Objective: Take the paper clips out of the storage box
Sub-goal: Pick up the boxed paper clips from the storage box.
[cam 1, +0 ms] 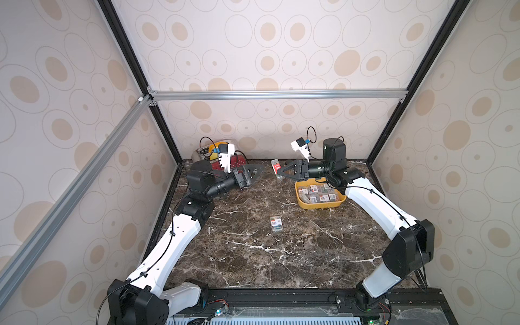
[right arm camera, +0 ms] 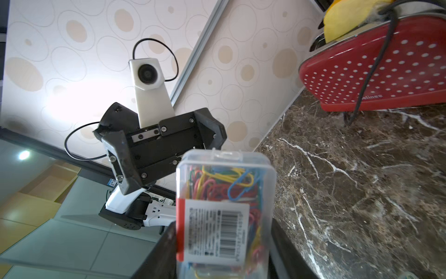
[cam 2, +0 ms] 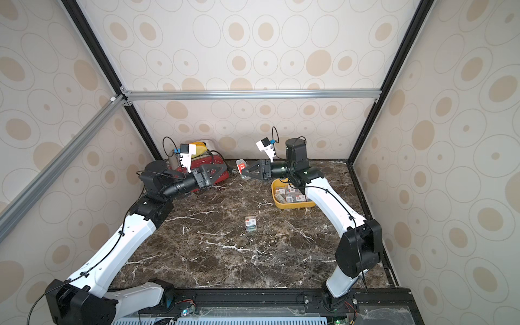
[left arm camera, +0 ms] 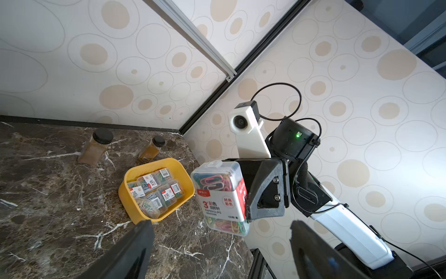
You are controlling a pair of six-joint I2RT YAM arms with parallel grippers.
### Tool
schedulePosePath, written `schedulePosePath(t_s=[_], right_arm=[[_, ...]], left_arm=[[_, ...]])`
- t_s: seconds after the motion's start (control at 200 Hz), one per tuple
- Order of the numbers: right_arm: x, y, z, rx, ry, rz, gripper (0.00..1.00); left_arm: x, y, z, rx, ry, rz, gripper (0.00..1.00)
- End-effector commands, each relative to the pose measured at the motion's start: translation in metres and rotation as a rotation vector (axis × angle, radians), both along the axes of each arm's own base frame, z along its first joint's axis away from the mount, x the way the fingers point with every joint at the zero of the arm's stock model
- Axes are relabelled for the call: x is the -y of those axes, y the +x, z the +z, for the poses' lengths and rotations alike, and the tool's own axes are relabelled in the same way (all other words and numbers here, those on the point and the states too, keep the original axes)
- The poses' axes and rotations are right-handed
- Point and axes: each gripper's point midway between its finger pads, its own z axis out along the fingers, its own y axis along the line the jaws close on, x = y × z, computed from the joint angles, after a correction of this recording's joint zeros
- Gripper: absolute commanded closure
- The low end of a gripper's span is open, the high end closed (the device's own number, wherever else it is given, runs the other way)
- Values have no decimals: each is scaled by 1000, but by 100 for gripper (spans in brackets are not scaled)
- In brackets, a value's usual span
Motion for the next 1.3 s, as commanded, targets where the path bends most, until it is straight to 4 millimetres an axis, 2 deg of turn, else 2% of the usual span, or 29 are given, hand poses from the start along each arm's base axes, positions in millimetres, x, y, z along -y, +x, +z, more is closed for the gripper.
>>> schedulePosePath(t_s=[0.0, 0.21, 0.461, 0.796, 1.177, 1.292], right_arm=[[-6, -21, 33, 50, 77, 64, 69], [-19, -33, 40, 51, 101, 105, 69], [-32, -46, 46, 66, 113, 146, 69], [-41, -49, 41, 65, 107, 153, 69], [-46, -42, 43, 60, 117, 144, 69], [-47, -40, 45, 62, 118, 143, 62]], left_arm=[[6, -6, 19, 49, -47, -23, 9], [7, -5, 25, 60, -62, -25, 14], [9, -2, 24, 47, -73, -27, 13], [14, -1, 30, 41, -102, -56, 44], [15, -7, 21, 20, -98, -79, 64], [15, -8, 18, 17, -87, -80, 71]])
